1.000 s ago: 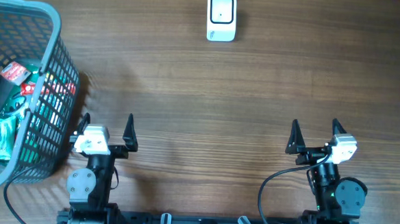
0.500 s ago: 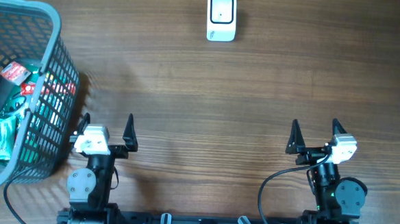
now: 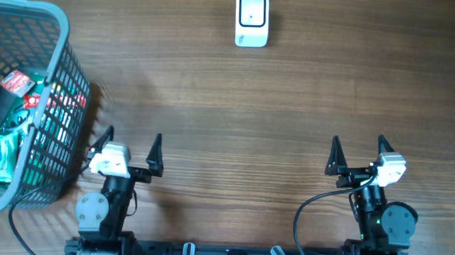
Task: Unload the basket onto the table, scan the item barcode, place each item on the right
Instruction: 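Raise the left gripper and move it toward the grey basket, then reach into the basket and grasp the green-lidded jar with the left gripper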
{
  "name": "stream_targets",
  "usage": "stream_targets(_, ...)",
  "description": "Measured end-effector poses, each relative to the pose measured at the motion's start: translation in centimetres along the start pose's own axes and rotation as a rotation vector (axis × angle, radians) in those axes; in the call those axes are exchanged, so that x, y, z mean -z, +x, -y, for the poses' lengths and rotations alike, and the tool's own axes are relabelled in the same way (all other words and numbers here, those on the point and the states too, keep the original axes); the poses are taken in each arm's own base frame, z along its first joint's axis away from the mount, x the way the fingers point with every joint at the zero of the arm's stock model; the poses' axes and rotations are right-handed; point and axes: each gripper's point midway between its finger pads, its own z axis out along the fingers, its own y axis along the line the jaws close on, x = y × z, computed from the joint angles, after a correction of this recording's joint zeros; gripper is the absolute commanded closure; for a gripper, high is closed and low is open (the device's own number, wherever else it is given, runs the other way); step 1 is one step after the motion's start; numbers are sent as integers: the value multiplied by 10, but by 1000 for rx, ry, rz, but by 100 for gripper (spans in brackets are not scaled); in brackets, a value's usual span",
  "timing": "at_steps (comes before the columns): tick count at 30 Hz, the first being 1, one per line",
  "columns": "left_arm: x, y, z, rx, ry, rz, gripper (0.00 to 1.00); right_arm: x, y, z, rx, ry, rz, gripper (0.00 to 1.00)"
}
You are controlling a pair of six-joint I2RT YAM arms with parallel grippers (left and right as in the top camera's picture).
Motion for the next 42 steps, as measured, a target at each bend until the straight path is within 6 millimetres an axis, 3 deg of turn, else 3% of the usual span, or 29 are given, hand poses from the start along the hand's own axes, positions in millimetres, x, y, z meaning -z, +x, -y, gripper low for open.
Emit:
stream_targets(6,1,0,14,66,80,-3,0,0,0,0,0,0,0,0)
stream_targets(18,2,-5,17,105,98,1,0,0,0,0,0,0,0,0)
stream_targets(28,18,-61,25,101,109,54,0,0,0,0,0,0,0,0)
stream_targets(33,14,-87,32,113,137,15,0,0,0,0,0,0,0,0)
stream_targets(36,2,-101,35,131,148,-53,0,0,0,0,0,0,0,0)
stream_targets(42,-23,-121,36,223,116,-411,0,0,0,1,0,3,0,0)
